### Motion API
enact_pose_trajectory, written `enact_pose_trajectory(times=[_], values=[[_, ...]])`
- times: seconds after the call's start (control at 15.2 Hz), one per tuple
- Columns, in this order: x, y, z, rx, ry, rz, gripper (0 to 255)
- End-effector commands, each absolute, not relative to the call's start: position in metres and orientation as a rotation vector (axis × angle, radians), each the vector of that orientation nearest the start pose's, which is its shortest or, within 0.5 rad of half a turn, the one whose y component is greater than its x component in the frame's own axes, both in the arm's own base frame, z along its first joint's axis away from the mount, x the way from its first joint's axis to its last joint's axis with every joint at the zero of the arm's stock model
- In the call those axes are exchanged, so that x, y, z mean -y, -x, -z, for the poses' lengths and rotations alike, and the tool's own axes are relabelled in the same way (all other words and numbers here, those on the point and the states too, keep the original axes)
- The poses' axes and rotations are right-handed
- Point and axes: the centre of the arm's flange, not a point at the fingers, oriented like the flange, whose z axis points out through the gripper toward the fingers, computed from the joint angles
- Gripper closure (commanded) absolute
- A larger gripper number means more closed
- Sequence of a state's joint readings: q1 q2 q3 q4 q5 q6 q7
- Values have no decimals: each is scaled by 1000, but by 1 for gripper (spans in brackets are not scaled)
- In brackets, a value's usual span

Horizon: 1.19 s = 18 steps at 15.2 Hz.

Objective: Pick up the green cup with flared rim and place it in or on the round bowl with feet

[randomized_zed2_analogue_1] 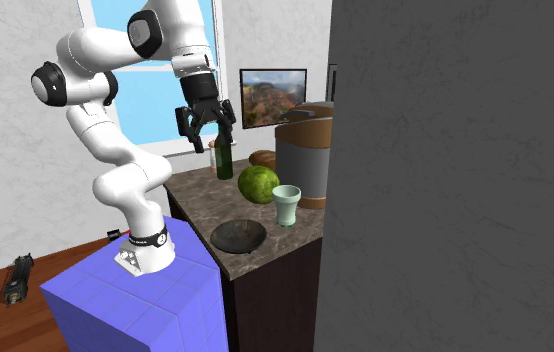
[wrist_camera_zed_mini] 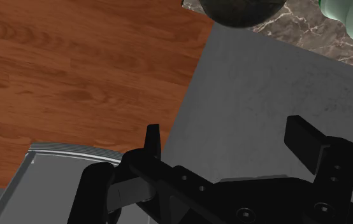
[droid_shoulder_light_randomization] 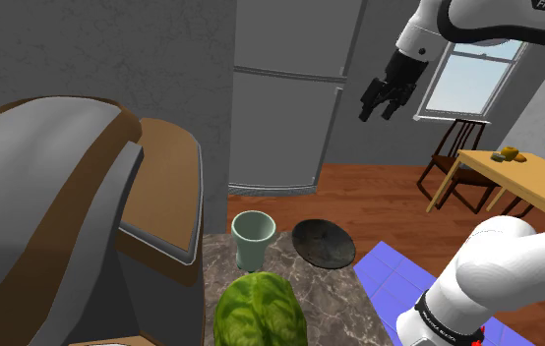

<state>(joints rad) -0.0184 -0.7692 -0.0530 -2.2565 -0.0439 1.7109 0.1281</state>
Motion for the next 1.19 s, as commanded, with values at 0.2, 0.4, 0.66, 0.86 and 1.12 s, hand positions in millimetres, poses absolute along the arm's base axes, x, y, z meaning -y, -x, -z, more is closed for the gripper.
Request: enact_pose_trajectory(times=[0.2, 0.4, 0.66, 0.86, 1.12], values=[[9, -335, -620, -262, 3099, 326, 0], [-16, -346, -593, -232, 3091, 302, 0], [-50, -359, -558, -192, 3078, 271, 0], [-77, -368, -532, -162, 3068, 248, 0], [-113, -378, -498, -123, 3054, 217, 0]])
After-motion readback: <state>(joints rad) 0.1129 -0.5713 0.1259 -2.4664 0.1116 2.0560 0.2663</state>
